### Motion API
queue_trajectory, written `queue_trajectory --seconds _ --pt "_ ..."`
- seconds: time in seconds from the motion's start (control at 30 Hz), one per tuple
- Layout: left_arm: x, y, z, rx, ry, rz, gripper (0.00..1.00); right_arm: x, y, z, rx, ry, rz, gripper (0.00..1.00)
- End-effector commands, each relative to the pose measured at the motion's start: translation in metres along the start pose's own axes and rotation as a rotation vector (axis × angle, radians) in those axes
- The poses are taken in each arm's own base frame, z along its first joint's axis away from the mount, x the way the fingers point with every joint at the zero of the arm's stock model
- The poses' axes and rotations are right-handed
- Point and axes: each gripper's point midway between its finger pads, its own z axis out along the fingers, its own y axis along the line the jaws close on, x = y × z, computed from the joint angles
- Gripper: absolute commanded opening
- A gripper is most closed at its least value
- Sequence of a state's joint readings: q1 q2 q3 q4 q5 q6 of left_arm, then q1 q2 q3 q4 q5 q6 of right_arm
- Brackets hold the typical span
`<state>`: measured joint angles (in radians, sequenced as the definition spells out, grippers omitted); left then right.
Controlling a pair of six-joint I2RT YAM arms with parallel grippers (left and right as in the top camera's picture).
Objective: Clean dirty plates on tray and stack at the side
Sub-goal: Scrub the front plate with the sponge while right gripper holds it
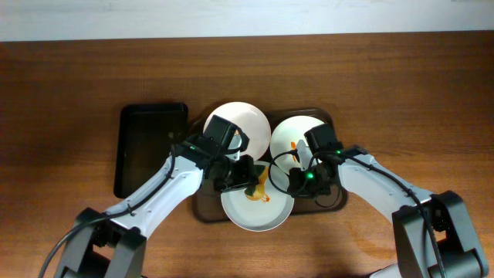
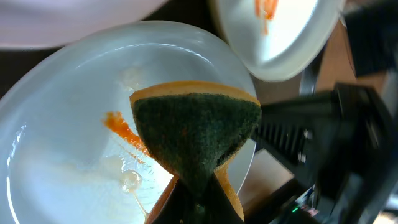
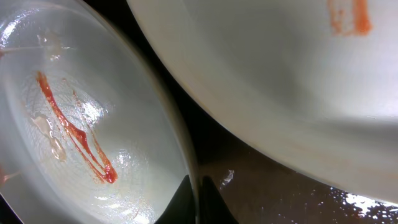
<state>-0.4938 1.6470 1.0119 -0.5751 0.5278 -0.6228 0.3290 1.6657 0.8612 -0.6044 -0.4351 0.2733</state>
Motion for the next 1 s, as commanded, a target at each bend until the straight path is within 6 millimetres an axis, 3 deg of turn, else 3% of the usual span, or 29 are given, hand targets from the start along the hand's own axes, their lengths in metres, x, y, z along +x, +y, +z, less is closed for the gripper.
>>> queue_trajectory --seconds 0.0,0.07,0.17,0.67,0.97 --pt "-0.001 -0.008 0.007 0.051 0.027 -0.203 0.0 -0.004 0.003 0.0 0.0 -0.003 -0.011 0.04" --pt "0.0 -0.021 0.011 0.105 0.049 -0.223 0.0 -0.004 0.003 0.0 0.0 -0.003 -0.011 0.04" --pt "0.003 -0.023 0.017 0.112 0.054 -0.264 0.0 -0.004 0.003 0.0 0.0 -0.003 -0.011 0.04" --pt "0.03 -0.004 0.044 0.22 0.095 -0.316 0.0 -0.004 0.003 0.0 0.0 -0.002 -0.011 0.04" --pt "0.041 -0.013 0.044 0.316 0.139 -0.271 0.0 -0.004 0.003 0.0 0.0 -0.002 -0.011 0.04"
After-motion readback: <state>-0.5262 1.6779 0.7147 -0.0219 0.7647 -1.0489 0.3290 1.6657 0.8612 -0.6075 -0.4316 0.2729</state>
